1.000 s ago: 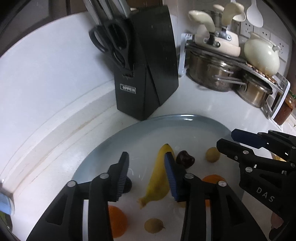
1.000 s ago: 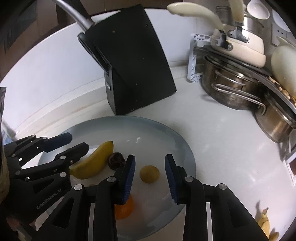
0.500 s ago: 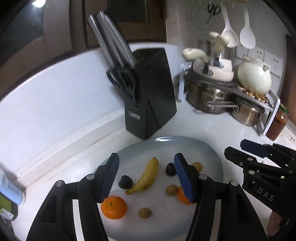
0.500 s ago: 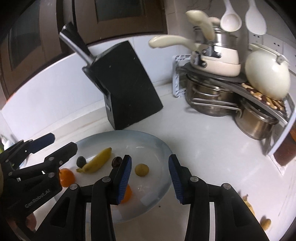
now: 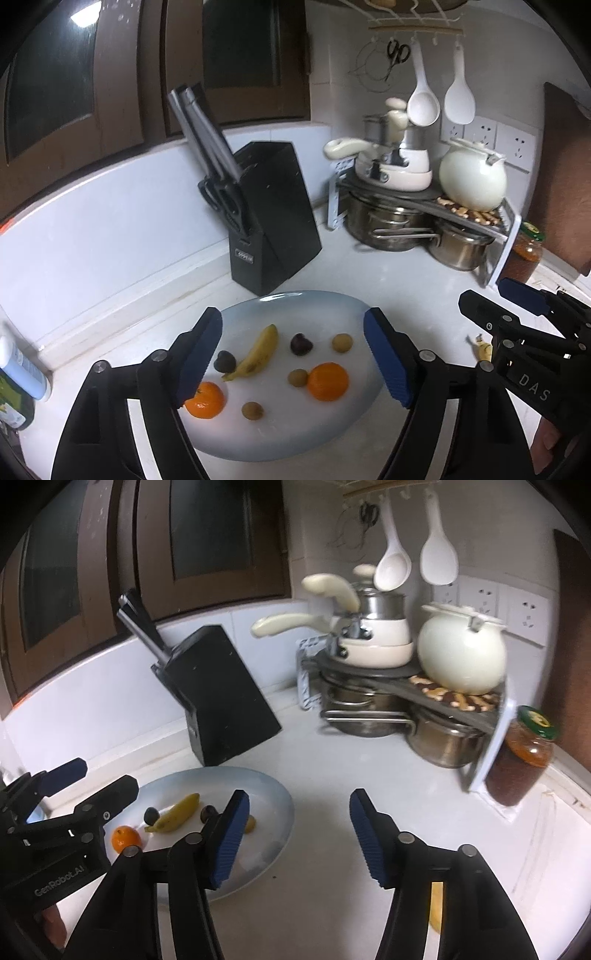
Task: Organize fruits
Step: 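Move both open grippers back toward the last banana and brown fruit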
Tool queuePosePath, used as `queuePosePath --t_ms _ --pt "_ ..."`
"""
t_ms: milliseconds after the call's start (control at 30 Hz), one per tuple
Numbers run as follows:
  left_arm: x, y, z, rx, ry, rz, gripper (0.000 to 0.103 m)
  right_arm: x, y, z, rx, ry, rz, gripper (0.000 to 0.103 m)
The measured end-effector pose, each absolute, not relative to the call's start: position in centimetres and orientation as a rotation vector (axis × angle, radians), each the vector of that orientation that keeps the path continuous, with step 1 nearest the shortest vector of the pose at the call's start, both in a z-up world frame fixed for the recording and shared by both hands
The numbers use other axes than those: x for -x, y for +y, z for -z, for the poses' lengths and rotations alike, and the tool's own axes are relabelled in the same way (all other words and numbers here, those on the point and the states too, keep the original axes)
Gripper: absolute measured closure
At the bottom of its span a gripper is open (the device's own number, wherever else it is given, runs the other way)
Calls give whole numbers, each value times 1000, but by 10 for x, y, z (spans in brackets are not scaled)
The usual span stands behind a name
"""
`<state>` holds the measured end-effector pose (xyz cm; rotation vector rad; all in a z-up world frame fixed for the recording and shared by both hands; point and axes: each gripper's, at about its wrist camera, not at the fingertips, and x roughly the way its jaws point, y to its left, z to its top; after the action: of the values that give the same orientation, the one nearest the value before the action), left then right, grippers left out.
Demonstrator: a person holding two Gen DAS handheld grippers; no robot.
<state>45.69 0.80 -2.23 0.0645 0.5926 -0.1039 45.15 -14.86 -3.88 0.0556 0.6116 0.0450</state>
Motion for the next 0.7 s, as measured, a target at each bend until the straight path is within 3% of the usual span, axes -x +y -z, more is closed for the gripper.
queuePosePath --t_ms 467,700 --pt "-415 -39 4 -90 530 186 3 -395 -196 21 -88 564 58 37" --pt "-397 -71 2 -112 516 246 0 -369 -226 19 -109 551 133 30"
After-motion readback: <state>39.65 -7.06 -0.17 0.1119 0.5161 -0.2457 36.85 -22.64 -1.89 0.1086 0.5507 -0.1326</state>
